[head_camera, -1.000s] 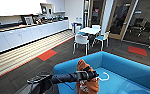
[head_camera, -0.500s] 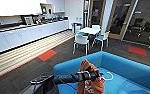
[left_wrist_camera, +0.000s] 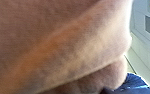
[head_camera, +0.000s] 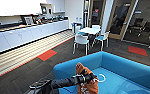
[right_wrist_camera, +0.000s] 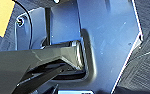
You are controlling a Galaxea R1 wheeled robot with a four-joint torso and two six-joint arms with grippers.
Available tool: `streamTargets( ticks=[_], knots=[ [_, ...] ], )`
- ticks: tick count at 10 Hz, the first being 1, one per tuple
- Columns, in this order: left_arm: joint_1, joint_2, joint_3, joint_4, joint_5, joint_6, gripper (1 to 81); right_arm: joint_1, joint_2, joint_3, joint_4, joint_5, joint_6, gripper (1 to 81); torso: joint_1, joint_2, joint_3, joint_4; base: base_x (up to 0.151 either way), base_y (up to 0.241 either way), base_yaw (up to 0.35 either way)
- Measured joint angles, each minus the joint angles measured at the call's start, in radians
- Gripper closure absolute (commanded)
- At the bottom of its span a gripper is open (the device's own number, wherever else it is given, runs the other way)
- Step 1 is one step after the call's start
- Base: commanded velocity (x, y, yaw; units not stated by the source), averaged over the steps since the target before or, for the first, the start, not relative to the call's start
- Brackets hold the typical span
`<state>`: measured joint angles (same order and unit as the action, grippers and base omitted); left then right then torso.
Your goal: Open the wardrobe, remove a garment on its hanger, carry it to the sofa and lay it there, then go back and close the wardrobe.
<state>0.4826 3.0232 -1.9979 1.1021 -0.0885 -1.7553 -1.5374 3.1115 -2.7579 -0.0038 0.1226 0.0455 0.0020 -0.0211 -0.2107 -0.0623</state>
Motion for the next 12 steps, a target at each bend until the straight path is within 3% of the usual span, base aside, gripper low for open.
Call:
streamTargets(
  ticks=[5,11,12],
  knots=[
    [0.013,-0.116,-0.008,0.000,-0.013,-0.004,81.1,0.000,0.000,0.000,0.000,0.001,0.000,1.0,0.000,0.000,0.000,0.000,0.000,0.000,0.000],
    [0.029,-0.125,-0.005,0.011,-0.014,0.000,81.1,-0.001,0.000,0.000,0.000,0.016,0.000,1.0,0.000,0.000,0.000,0.000,0.000,0.000,0.000],
    [0.030,-0.124,-0.005,0.025,-0.010,0.018,1.0,-0.001,0.000,0.000,0.000,0.016,0.000,1.0,0.000,0.000,0.000,0.000,0.000,0.000,0.000]
  ],
)
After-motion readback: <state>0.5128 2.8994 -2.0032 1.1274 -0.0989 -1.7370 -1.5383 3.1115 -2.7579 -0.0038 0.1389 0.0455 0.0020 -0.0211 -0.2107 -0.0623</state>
